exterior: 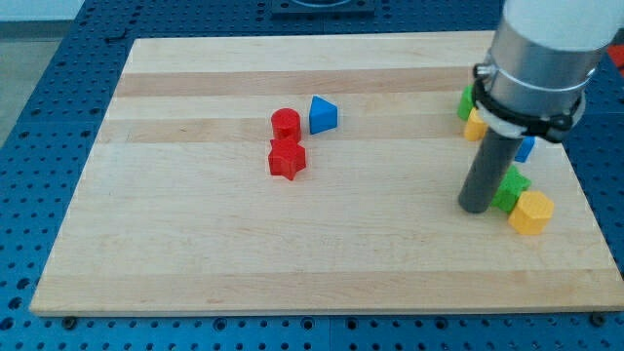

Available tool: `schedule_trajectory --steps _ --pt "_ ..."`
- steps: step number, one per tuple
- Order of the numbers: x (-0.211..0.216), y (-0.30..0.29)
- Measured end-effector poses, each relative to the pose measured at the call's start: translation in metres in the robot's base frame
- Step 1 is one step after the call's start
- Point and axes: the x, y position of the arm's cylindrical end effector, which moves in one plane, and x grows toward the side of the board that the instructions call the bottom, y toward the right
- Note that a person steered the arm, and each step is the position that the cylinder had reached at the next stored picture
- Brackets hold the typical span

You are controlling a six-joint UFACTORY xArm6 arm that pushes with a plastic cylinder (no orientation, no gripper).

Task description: Move the red star towards red circle

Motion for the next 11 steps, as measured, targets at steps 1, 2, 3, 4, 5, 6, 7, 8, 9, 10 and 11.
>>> schedule_trajectory --steps 1,2,3,4,5,6,7,8,9,10,11 --pt "-0.013 0.023" --pt "-0.014 0.027" --pt "-0.006 0.012" --pt "0.016 -0.018" --pt "0.024 -0.073" --pt "0.022 -0.147" --pt "0.020 -0.207" --pt "0.016 -0.254" --pt "-0.004 -0.257" --pt "-0.030 -0.256" --pt "-0.049 -0.253"
